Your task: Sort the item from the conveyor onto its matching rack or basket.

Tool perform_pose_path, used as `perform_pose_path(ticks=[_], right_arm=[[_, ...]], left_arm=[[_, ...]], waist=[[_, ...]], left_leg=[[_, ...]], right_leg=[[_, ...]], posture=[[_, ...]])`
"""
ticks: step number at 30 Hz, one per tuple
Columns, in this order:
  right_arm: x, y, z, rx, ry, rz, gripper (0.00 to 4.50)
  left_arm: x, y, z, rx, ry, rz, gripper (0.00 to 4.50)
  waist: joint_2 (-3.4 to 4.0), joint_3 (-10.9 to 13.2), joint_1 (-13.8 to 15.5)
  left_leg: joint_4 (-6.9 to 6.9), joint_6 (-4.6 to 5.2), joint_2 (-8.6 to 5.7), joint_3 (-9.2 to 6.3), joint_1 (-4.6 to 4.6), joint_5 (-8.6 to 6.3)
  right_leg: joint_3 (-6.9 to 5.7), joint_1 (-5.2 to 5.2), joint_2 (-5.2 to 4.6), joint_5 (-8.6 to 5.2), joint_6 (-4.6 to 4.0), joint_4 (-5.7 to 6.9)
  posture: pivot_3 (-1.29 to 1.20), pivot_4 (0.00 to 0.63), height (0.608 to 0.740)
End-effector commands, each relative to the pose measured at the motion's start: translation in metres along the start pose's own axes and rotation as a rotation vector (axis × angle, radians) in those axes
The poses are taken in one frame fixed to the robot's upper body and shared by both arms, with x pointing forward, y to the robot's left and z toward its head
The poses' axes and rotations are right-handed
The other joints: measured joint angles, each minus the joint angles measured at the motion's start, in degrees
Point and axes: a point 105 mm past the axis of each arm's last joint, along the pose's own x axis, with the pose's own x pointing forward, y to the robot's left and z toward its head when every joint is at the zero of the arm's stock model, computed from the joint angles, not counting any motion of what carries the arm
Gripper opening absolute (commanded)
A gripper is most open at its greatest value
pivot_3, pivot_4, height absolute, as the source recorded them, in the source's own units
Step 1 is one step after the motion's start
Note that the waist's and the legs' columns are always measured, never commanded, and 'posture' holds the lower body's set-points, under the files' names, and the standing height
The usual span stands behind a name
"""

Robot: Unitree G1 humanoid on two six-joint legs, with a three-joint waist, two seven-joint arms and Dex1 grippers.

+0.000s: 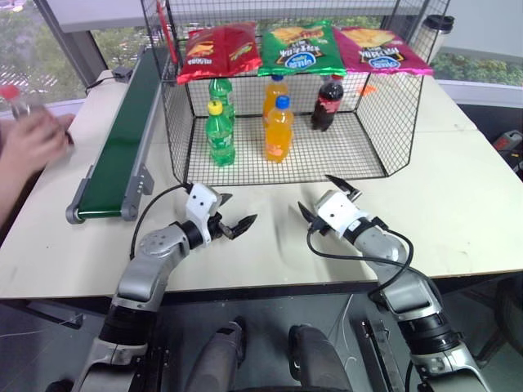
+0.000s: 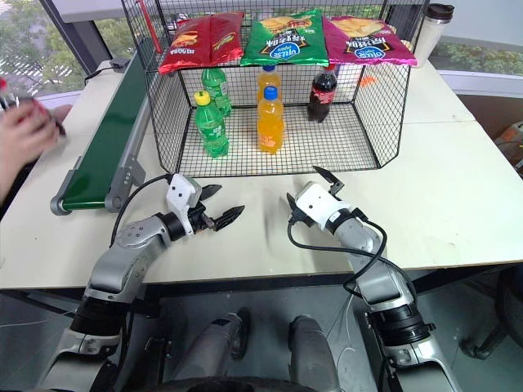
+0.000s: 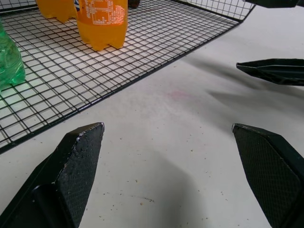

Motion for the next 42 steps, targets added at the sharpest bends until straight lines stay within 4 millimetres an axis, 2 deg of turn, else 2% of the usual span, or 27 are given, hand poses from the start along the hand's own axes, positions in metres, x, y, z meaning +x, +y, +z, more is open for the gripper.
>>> perform_pose_path(ticks=[1,6,10,20,27,30,33,39,42], right_arm=[[0.001,-0.020,0.017,0.133,-0.053,-0.050,4.47],[0.001,-0.022,0.037,0.381,-0.116,0.018,4.47],[-0.004,-0.011,0.052,0.503,-0.144,0.176,4.47],[0.001,-0.006,0.066,0.583,-0.179,0.279,4.47],[0.006,0.007,0.070,0.571,-0.187,0.380,4.47],[0.009,0.007,0.075,0.581,-0.208,0.406,4.47],[0.010,0.007,0.085,0.592,-0.241,0.443,4.47],[-0.002,0.015,0.101,0.584,-0.290,0.583,4.47],[-0.005,0.019,0.104,0.575,-0.298,0.618,4.47]], left_arm=[[-0.006,0.007,0.026,0.033,-0.103,0.043,4.50],[-0.015,0.017,0.038,0.027,-0.149,0.102,4.50],[-0.023,0.020,0.047,0.030,-0.181,0.141,4.50],[-0.041,0.029,0.062,0.059,-0.240,0.273,4.50],[-0.061,0.040,0.074,0.063,-0.290,0.396,4.50],[-0.076,0.053,0.075,0.055,-0.310,0.514,4.50],[-0.098,0.075,0.073,0.067,-0.316,0.665,4.50],[-0.134,0.104,0.073,0.050,-0.337,0.868,4.50],[-0.158,0.125,0.074,0.038,-0.348,0.988,4.50]], waist=[[0.00,0.0,0.0],[0.00,0.0,-0.1],[0.00,0.0,0.0],[0.00,0.0,0.0],[0.00,0.0,0.0],[0.00,0.0,0.0],[0.00,0.0,-0.1],[-0.01,0.0,0.1],[-0.02,0.0,0.0]], left_leg=[[0.00,0.00,0.00,0.00,0.00,0.00],[0.00,0.00,0.02,-0.03,0.00,0.00],[-0.01,0.00,0.02,-0.05,-0.01,0.00],[0.00,-0.01,0.02,-0.04,-0.01,-0.01],[-0.01,-0.01,0.02,-0.02,-0.02,-0.01],[0.00,-0.01,0.02,-0.03,-0.01,-0.01],[-0.01,-0.01,0.02,-0.03,-0.01,-0.01],[0.00,-0.01,0.01,-0.03,-0.03,-0.01],[0.00,-0.01,0.01,-0.03,-0.03,-0.01]], right_leg=[[0.00,0.00,0.00,0.00,0.00,0.00],[0.00,-0.01,0.01,0.00,0.00,0.01],[0.00,-0.01,0.00,0.00,0.01,0.00],[0.00,-0.01,-0.04,0.00,0.00,-0.01],[0.00,-0.01,-0.02,0.00,0.00,-0.03],[-0.01,-0.01,-0.03,0.00,0.00,-0.03],[-0.01,-0.01,-0.03,0.00,0.00,-0.02],[-0.02,-0.01,-0.01,0.00,0.01,-0.04],[-0.03,-0.01,-0.02,0.00,0.01,-0.04]], posture=[[0.00,0.150,0.738],[0.00,0.150,0.738],[0.00,0.150,0.738],[0.00,0.150,0.738],[0.00,0.150,0.738],[0.00,0.150,0.738],[0.00,0.150,0.738],[0.00,0.150,0.738],[0.00,0.150,0.738]])
